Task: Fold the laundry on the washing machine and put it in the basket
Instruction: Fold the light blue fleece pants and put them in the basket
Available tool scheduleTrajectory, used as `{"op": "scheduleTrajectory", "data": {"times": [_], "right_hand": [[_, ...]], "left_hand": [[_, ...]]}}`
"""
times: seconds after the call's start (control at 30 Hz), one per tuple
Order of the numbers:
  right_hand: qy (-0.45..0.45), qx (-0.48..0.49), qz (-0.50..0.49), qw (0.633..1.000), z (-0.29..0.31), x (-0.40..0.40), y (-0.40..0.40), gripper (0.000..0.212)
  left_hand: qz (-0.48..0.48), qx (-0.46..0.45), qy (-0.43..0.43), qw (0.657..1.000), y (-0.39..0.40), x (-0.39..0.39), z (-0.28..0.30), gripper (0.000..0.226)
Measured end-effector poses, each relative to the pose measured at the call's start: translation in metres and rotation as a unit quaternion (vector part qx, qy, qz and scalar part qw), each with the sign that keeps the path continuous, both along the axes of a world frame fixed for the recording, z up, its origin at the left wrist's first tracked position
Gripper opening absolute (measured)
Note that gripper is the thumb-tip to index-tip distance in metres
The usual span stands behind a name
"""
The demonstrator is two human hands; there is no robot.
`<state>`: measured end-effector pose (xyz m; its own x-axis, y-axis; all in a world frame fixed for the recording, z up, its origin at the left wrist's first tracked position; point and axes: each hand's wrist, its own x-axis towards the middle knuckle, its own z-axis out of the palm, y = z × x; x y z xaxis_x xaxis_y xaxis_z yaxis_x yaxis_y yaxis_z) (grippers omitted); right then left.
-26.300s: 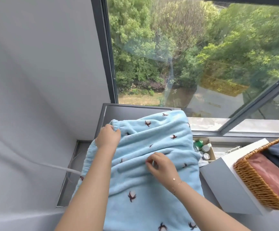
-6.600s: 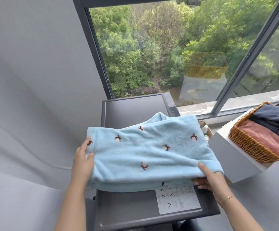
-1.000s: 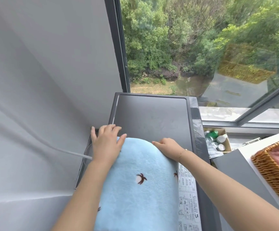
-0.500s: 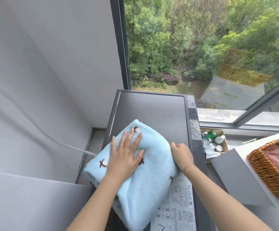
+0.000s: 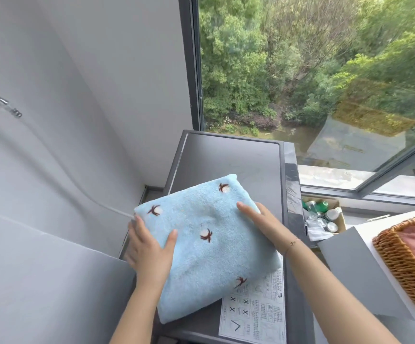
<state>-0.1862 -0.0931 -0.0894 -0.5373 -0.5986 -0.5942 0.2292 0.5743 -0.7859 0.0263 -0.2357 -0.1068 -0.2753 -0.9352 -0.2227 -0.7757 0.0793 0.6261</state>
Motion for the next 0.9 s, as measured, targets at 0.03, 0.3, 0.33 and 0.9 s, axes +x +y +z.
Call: {"op": "scheduleTrajectory", "data": {"times": [0.03,0.3,0.33,0.9], "right_hand": [[-0.022,-0.004,-0.005,1.000,-0.003,0.007,-0.001,0.057],[0.021,0.059,-0.070,0.996,-0.016,0.018,0.003,0.073],[0.012,0.060,-0.073,0.995,-0.017,0.019,0.004,0.074],[-0.092,-0.030,-0.246,0.965,0.007,0.061,0.076,0.063]], "left_hand": [[0.035,0.060,0.051,0.996,0.000,0.005,-0.006,0.094],[0.110,0.196,0.198,0.954,0.009,0.010,-0.010,0.041],[0.117,0.205,0.195,0.952,0.008,0.008,-0.009,0.042],[-0.048,0.433,0.197,0.878,-0.004,-0.026,0.020,0.117]]}}
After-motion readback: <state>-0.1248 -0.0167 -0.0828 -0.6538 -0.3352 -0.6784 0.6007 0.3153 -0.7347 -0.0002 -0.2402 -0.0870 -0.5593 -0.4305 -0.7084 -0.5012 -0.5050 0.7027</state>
